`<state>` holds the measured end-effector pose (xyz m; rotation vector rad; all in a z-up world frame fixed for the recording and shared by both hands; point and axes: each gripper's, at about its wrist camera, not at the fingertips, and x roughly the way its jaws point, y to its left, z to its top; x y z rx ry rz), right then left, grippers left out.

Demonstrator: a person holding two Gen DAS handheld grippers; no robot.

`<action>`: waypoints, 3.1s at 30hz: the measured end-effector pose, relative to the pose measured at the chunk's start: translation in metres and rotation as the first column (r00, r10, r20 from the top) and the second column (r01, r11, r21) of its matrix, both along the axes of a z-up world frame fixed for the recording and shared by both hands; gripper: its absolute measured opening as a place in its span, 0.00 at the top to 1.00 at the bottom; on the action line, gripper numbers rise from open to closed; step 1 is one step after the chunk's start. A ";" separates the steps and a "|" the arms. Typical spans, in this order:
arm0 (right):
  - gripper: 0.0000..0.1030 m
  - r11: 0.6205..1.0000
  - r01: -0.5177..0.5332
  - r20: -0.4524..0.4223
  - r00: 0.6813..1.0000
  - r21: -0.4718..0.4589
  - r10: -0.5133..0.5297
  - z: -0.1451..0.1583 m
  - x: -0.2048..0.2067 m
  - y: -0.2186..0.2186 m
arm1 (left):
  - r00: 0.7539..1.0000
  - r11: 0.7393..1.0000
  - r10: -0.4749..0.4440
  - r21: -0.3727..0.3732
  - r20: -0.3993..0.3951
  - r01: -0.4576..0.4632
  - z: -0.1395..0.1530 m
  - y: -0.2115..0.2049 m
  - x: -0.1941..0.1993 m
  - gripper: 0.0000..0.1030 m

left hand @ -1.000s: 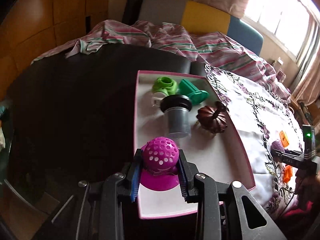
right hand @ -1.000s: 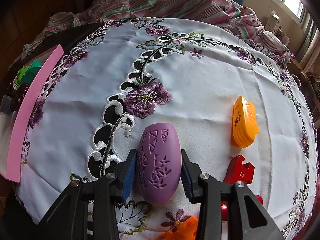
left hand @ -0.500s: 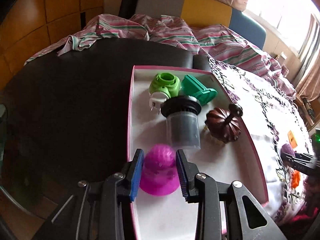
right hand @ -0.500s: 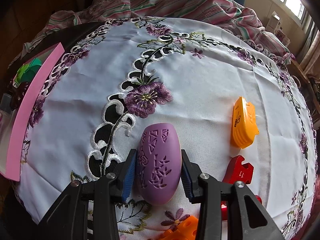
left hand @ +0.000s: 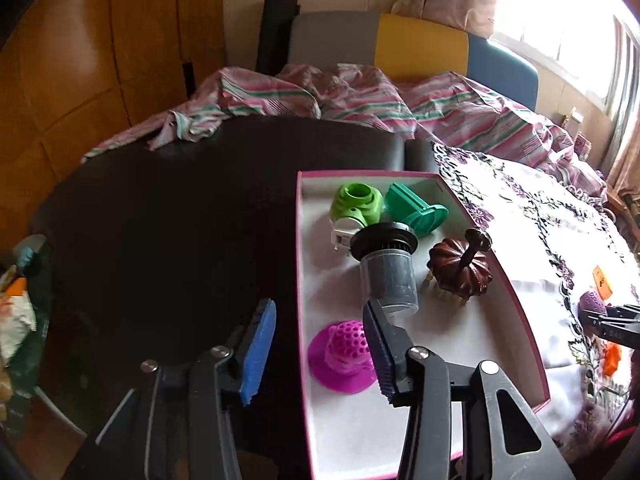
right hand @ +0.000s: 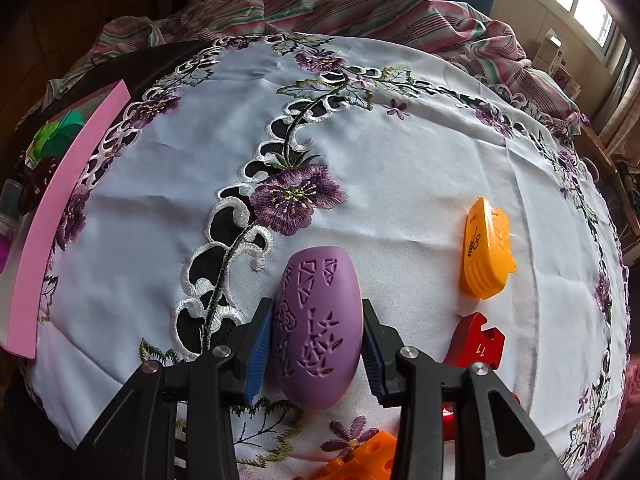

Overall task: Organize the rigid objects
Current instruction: 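Withdraw the left gripper from the tray, then carry the purple oval into the tray beside the magenta dome and open the right gripper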

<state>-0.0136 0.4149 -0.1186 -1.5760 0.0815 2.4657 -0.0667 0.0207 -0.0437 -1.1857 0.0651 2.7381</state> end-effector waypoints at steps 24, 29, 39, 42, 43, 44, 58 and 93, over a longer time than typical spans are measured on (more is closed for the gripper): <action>0.61 1.000 0.002 0.002 1.000 0.008 -0.002 0.002 0.002 -0.002 | 0.999 0.999 0.049 -0.001 0.001 -0.049 0.012 -0.014 0.021 0.54; 0.61 1.000 0.009 0.006 1.000 0.005 -0.009 0.002 0.003 -0.001 | 0.999 0.999 0.051 0.000 0.011 -0.051 0.010 -0.017 0.022 0.54; 0.61 0.999 0.037 0.018 0.999 -0.007 -0.037 0.005 0.000 -0.006 | 0.998 0.998 0.062 0.011 0.018 -0.062 0.009 -0.022 0.024 0.54; 0.61 0.999 0.033 0.019 0.999 -0.001 -0.033 0.004 0.001 -0.007 | 0.998 0.998 0.063 0.011 0.021 -0.063 0.008 -0.024 0.025 0.54; 0.61 0.999 0.036 0.019 0.999 -0.005 -0.036 0.004 0.001 -0.007 | 0.998 0.998 0.064 0.011 0.020 -0.065 0.008 -0.024 0.026 0.54; 0.61 0.999 0.037 0.018 0.999 -0.005 -0.037 0.004 0.001 -0.007 | 0.998 0.998 0.066 0.013 0.020 -0.067 0.008 -0.025 0.026 0.54; 0.61 0.999 0.038 -0.008 0.999 -0.031 -0.038 0.017 -0.005 -0.026 | 0.995 0.995 0.098 0.022 0.009 -0.098 0.011 -0.040 0.030 0.54; 0.66 0.919 -0.287 -0.033 0.957 -0.271 0.289 0.022 -0.084 -0.267 | 0.987 0.988 0.147 0.035 0.059 -0.149 -0.007 -0.062 0.029 0.54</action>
